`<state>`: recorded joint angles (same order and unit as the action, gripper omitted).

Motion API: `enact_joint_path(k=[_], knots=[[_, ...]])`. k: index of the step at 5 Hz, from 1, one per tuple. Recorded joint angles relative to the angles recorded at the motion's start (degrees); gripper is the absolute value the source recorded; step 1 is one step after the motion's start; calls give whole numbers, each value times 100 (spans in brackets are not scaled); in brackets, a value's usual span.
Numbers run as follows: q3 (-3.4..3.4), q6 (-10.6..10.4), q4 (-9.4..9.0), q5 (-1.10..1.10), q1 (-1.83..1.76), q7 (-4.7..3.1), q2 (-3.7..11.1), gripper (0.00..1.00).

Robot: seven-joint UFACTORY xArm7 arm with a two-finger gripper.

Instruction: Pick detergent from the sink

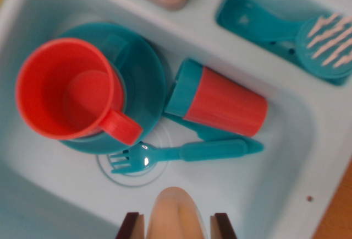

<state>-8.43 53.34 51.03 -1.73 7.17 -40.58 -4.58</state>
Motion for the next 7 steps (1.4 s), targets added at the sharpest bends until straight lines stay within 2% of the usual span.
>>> enact_joint_path(k=[1,2,3,4,5,6,7], knots=[[5,271,169,-13,-3,8,-103,100],[5,271,169,-13,-3,8,-103,100],[10,542,338,-25,-6,17,-205,100],[10,542,338,-25,-6,17,-205,100],[15,795,496,-37,-9,25,-301,100],[15,795,496,-37,-9,25,-301,100],[20,1055,658,-49,-12,33,-400,100]])
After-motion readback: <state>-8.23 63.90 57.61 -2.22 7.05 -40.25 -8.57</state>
